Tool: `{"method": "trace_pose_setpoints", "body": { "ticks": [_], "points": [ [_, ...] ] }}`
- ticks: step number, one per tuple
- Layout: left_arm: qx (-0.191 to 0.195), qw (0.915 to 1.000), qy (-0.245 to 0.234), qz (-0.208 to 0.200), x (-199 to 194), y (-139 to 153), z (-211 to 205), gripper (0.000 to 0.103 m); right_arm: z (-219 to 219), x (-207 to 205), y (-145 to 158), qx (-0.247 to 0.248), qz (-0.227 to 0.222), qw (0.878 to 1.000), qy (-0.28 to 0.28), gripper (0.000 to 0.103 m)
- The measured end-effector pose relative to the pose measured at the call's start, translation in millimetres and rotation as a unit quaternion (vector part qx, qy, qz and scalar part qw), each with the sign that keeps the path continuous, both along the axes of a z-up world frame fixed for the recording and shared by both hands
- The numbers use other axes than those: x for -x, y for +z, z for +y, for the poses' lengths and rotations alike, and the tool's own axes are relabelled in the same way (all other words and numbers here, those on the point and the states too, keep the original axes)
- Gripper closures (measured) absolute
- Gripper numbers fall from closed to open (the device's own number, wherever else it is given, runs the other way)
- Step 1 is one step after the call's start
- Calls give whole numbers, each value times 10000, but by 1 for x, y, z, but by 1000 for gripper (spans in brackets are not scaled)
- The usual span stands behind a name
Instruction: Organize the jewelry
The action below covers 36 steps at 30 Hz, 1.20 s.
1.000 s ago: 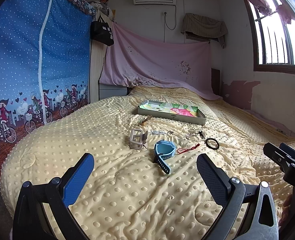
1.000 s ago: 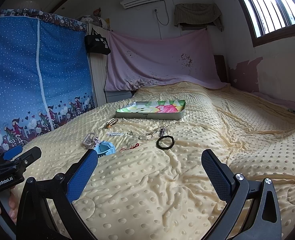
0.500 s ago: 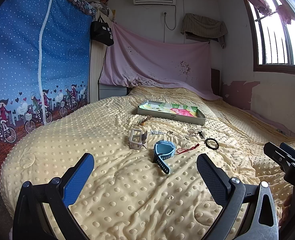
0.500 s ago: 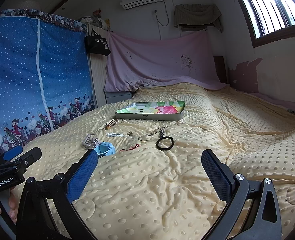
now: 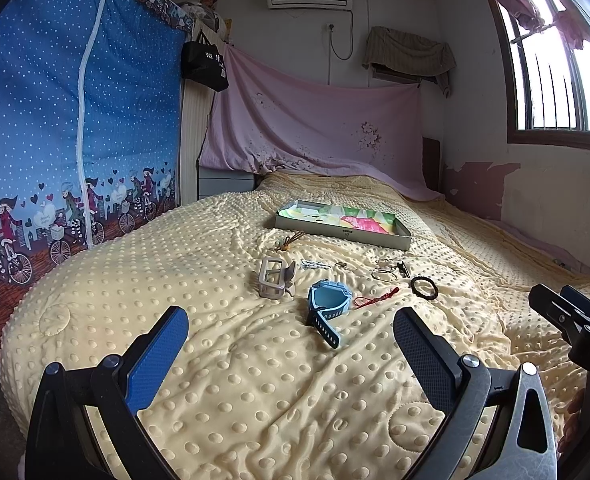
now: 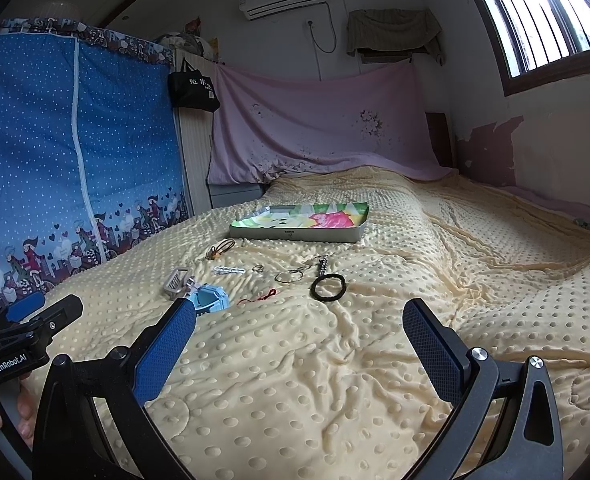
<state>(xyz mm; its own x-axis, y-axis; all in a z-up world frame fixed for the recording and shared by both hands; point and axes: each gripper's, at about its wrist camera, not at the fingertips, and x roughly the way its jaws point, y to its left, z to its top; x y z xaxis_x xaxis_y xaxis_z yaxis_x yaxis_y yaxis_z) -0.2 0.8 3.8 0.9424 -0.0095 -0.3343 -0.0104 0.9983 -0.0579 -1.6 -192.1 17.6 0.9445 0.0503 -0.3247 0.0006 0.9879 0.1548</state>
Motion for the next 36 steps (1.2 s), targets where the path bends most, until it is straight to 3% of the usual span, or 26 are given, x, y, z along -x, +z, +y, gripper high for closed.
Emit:
{"method": "trace_pose_setpoints", "body": {
  "ticks": [27, 36],
  "points": [
    [27, 10000, 36, 41, -15, -3, -6, 0, 4, -16, -8, 31, -25, 10000, 76, 1],
    [71, 9999, 79, 113, -40, 5, -4, 0, 4, -37, -5, 42, 71, 9999, 145, 1]
  ]
}}
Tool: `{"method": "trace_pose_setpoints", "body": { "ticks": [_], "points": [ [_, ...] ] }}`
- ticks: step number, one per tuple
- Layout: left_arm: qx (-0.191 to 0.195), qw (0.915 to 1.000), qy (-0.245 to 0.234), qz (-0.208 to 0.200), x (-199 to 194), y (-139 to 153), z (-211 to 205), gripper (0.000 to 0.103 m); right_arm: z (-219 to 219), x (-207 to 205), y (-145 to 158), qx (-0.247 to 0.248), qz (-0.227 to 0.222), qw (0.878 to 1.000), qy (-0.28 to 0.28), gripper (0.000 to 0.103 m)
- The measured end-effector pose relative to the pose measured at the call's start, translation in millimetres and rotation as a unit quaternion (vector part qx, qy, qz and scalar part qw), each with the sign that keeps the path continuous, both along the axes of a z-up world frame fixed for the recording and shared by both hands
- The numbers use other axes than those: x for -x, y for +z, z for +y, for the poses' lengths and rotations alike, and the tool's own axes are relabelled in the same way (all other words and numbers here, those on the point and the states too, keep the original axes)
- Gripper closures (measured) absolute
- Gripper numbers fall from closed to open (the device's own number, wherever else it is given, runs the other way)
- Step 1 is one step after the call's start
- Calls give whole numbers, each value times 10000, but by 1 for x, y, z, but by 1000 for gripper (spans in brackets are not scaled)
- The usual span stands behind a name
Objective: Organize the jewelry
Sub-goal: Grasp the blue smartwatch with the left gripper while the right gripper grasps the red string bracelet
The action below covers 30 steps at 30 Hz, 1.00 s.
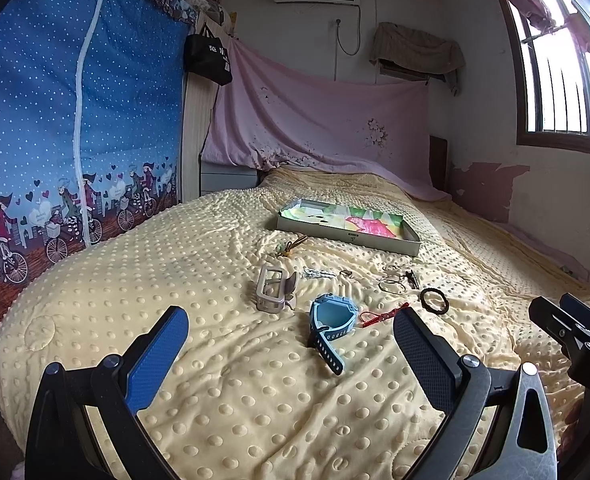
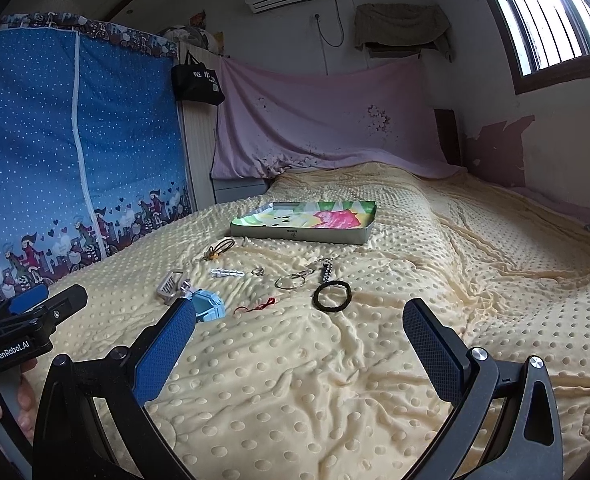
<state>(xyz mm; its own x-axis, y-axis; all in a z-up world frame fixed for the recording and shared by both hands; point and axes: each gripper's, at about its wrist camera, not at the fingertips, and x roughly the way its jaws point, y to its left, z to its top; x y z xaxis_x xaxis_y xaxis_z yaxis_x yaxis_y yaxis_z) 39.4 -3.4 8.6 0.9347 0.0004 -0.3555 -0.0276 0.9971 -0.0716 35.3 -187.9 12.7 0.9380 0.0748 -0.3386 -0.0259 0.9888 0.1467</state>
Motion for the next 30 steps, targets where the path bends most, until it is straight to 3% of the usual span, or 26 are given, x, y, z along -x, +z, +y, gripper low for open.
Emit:
{"method": "trace_pose_setpoints", "body": {
  "ticks": [11, 19, 20, 22, 25, 28, 30],
  "points": [
    [187, 9997, 22, 167, -47, -13, 3, 0, -7, -48, -11, -195, 195, 9990, 363, 1],
    [260, 9982, -39, 535, -81, -28, -2, 0, -12, -94, -23, -89, 517, 9965, 656, 3],
    [249, 9981, -65, 564, -85, -30, -3, 0, -12, -100, -26, -105, 539, 9958, 732, 5],
    [216, 9977, -90, 630, -91, -33, -4, 4, -8, -113, -32, -66, 596, 9944, 875, 25],
    [250, 9960, -161, 840, -103, -40, -2, 19, 0, -132, -46, -83, 742, 9907, 1135, 44],
    [350, 9938, -282, 1021, -114, -47, -2, 30, 10, -149, -59, -82, 927, 9863, 1363, 59],
    [380, 9924, -369, 1110, -119, -51, -3, 39, 17, -159, -66, -64, 1037, 9834, 1488, 61]
  ]
}}
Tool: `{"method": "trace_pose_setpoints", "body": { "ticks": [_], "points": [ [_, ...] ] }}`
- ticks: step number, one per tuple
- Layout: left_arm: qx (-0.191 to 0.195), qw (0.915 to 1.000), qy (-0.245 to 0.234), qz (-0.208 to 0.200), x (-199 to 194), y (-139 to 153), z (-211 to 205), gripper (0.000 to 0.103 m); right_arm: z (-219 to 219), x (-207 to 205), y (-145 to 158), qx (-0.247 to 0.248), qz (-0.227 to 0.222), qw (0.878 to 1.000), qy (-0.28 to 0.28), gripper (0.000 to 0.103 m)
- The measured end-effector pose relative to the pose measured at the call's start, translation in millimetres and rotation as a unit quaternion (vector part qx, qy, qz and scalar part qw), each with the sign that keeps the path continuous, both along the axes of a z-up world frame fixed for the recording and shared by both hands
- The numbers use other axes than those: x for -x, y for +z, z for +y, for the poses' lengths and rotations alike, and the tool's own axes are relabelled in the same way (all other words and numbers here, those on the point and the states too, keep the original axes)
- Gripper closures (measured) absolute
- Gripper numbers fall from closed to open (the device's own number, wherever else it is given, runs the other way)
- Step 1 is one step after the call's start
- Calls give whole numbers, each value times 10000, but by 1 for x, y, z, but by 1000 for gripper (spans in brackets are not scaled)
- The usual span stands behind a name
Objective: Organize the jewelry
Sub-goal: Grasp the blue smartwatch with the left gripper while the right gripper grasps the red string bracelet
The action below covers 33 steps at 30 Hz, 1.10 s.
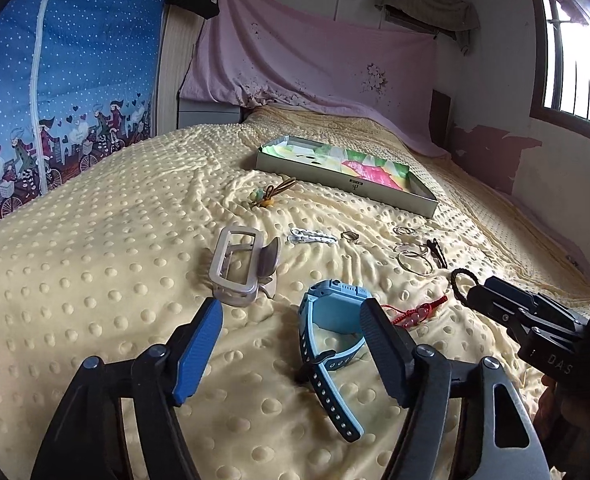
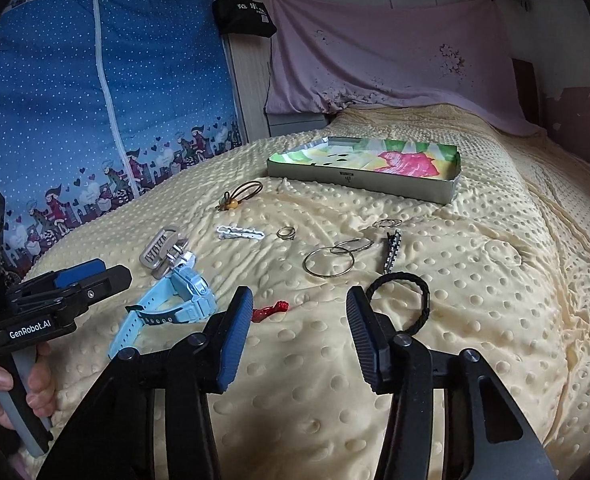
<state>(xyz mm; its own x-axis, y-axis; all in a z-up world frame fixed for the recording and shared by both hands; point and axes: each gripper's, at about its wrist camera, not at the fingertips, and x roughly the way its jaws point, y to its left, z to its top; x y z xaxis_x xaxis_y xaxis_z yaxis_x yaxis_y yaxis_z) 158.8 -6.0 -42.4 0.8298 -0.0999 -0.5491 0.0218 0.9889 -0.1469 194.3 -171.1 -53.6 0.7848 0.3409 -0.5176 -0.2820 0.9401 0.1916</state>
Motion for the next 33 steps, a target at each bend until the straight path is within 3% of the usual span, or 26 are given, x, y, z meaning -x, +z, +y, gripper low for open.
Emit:
{"method": "trace_pose_setpoints", "body": {
  "ticks": [4, 17, 20, 25, 33],
  "points": [
    [71, 9996, -185, 212, -12, -9, -4, 54, 9, -15, -13, -31, 227, 9996, 184, 71],
    [494, 9959, -433, 629, -33, -27, -3, 86, 16, -31, -32, -108, 550, 9974, 446, 71],
    [511, 9955, -428, 669, -35, -28, -3, 93, 19, -32, -34, -108, 617, 9967, 519, 79],
    [346, 9965, -432, 625, -34, -23, -9, 98, 21, -33, -33, -116, 590, 9966, 566, 93],
    [371, 9966, -525, 508, -30, -10, -14, 99, 12, -18, -16, -277, 147, 9984, 469, 96]
  ]
}}
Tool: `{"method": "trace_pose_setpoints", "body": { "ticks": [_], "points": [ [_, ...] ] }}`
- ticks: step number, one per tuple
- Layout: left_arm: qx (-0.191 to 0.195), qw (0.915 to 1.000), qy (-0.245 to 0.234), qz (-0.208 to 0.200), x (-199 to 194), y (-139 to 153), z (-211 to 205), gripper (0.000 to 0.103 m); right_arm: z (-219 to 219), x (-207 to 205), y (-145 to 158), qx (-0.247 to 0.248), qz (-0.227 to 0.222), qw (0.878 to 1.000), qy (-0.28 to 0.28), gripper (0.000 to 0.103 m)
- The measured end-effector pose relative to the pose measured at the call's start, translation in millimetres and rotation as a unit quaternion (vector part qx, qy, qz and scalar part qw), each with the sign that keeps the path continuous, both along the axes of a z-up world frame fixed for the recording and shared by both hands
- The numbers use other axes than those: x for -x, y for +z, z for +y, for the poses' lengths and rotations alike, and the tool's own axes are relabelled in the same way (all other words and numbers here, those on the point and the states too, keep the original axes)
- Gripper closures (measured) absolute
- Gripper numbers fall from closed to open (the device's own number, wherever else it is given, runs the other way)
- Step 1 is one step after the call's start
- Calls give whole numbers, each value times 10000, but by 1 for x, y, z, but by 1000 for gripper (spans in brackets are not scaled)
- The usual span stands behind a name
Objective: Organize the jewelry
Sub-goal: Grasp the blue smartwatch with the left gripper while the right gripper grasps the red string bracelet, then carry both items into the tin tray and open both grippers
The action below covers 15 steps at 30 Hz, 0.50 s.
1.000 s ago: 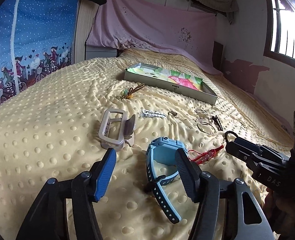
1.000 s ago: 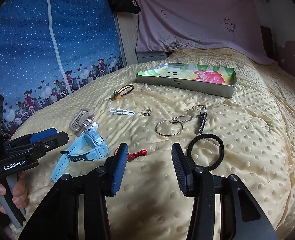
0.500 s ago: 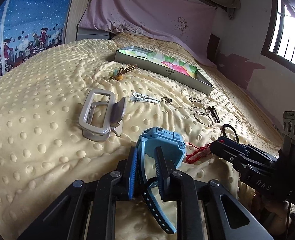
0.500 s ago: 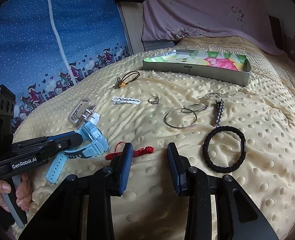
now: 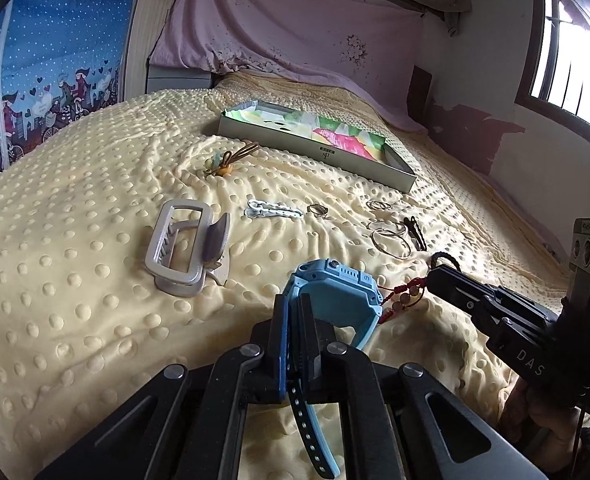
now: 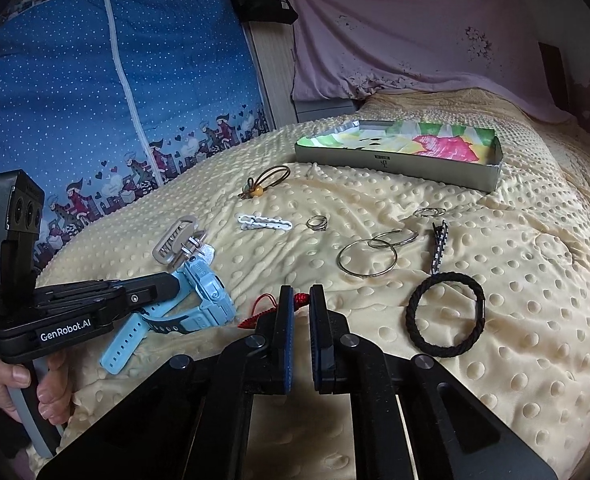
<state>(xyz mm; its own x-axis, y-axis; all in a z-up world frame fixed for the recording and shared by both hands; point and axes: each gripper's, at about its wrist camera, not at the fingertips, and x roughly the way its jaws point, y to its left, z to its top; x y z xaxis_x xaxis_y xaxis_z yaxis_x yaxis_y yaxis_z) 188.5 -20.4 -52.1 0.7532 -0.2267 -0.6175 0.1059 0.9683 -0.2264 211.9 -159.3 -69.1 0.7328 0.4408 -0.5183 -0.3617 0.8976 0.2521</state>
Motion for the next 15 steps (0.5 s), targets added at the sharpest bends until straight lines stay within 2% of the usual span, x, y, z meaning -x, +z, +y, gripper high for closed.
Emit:
{"method": "trace_pose_setpoints", "body": {
  "ticks": [7, 15],
  "points": [
    [77, 9997, -42, -249, -15, 21, -15, 99, -13, 0, 20, -176, -317, 9990, -277, 96],
    [279, 9988, 79, -394, -80, 31, -34, 99, -40, -35, 36, -299, -615, 9944, -800, 97]
  ]
}}
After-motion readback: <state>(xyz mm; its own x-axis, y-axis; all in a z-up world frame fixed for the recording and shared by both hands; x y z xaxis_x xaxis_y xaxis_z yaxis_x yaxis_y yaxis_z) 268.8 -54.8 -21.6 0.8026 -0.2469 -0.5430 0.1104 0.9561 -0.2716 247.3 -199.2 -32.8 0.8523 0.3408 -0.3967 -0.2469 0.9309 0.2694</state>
